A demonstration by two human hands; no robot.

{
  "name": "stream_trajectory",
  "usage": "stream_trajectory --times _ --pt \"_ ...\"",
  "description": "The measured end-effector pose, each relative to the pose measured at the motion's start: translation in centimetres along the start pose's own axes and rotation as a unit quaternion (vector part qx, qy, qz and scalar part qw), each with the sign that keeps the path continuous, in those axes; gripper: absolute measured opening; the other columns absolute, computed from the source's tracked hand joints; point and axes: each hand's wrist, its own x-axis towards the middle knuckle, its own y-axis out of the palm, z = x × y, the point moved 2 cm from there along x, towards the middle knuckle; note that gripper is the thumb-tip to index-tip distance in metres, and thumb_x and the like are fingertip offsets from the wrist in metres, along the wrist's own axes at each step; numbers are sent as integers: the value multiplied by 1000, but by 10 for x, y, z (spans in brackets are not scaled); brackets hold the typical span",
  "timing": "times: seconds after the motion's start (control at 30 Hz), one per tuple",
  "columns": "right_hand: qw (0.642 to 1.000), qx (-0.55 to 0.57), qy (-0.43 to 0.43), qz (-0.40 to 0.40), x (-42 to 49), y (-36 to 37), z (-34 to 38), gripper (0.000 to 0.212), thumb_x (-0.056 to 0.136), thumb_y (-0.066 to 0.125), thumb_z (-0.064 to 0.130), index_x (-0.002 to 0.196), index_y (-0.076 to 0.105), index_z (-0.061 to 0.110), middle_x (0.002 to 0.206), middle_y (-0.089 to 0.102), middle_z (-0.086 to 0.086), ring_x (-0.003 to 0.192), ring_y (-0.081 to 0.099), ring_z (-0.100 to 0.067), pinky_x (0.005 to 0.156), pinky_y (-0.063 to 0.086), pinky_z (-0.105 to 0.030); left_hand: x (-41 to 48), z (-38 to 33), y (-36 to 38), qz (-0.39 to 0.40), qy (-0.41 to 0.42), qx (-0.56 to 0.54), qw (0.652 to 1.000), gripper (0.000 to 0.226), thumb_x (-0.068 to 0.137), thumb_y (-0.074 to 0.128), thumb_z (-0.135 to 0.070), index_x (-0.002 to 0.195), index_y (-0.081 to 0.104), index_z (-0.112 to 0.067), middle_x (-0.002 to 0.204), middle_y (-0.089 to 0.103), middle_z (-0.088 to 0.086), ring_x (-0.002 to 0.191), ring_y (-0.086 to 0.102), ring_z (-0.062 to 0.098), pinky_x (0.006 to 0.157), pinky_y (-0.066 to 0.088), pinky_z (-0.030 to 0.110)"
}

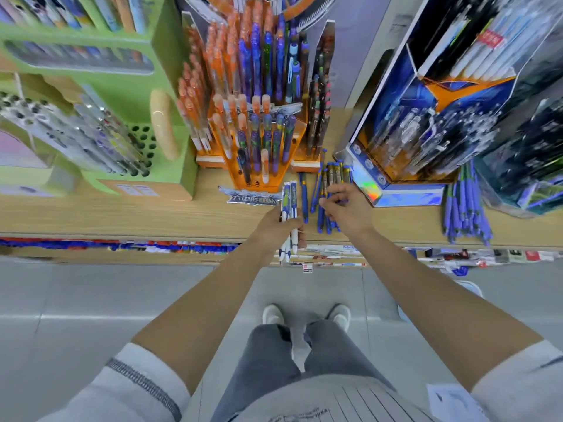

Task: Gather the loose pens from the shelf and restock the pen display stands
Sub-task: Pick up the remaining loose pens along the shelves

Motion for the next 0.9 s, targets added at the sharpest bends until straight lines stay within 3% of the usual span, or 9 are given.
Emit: stream_trajectory --times 0.13,0.33,0.47,0.53,0.6,0.67,0.77,0.83,0.9 --pt "998 46 5 44 -19 -8 3 14 90 66 9 101 59 3 68 59 -1 48 55 -5 51 47 -19 1 -1 5 -7 10 6 1000 25 96 54 -7 119 53 3 82 65 14 70 66 24 70 60 37" --pt "974 121 72 176 -56 -30 -10 23 88 68 10 90 45 11 74 61 -9 54 59 -15 58 48 -30 -8 -6 38 -25 79 59 995 6 95 56 -7 98 56 -13 98 66 18 91 65 30 89 53 44" --pt "948 204 97 225 -78 -61 -21 25 86 71 10 91 46 14 108 63 -1 67 64 -19 80 54 -47 -14 4 75 1 92 68 993 5 97 52 -9 98 56 -7 82 69 7 79 65 25 70 55 37" --pt "945 226 92 217 -87 -84 -30 23 86 70 8 101 55 18 101 62 0 71 62 -18 86 53 -49 -18 10 102 5 102 88 991 13 97 53 -14 99 61 -4 86 70 9 84 64 30 70 54 38" --pt "944 230 86 221 -98 -111 -43 36 87 68 6 119 53 12 92 61 -3 76 62 -19 78 58 -40 -27 19 137 27 106 80 991 15 99 50 -12 102 62 -4 95 71 6 85 69 16 72 56 30" --pt "944 234 84 219 -110 -140 -60 39 88 66 4 121 46 9 86 66 -6 74 65 -20 65 57 -29 -36 29 177 43 93 68 992 13 100 47 -9 101 58 -4 91 68 3 66 67 1 56 53 20" --pt "950 236 92 184 -122 -189 -91 34 88 66 4 111 42 11 88 66 -8 68 66 -13 56 51 -22 -43 46 240 77 80 76 991 18 101 45 -14 105 59 -3 93 68 8 58 64 0 50 51 21" --pt "956 228 74 167 -127 -223 -111 30 89 65 4 106 43 17 94 62 -9 69 64 -10 55 49 -21 -48 55 280 82 75 75 991 17 102 44 -16 107 55 -4 81 65 2 54 63 1 51 50 20" --pt "962 222 57 148 -132 -255 -130 32 90 65 5 109 43 18 92 61 -8 68 62 -12 51 47 -23 -54 64 318 93 59 85 990 20 101 47 -25 112 52 -9 73 65 3 57 63 18 58 46 29"
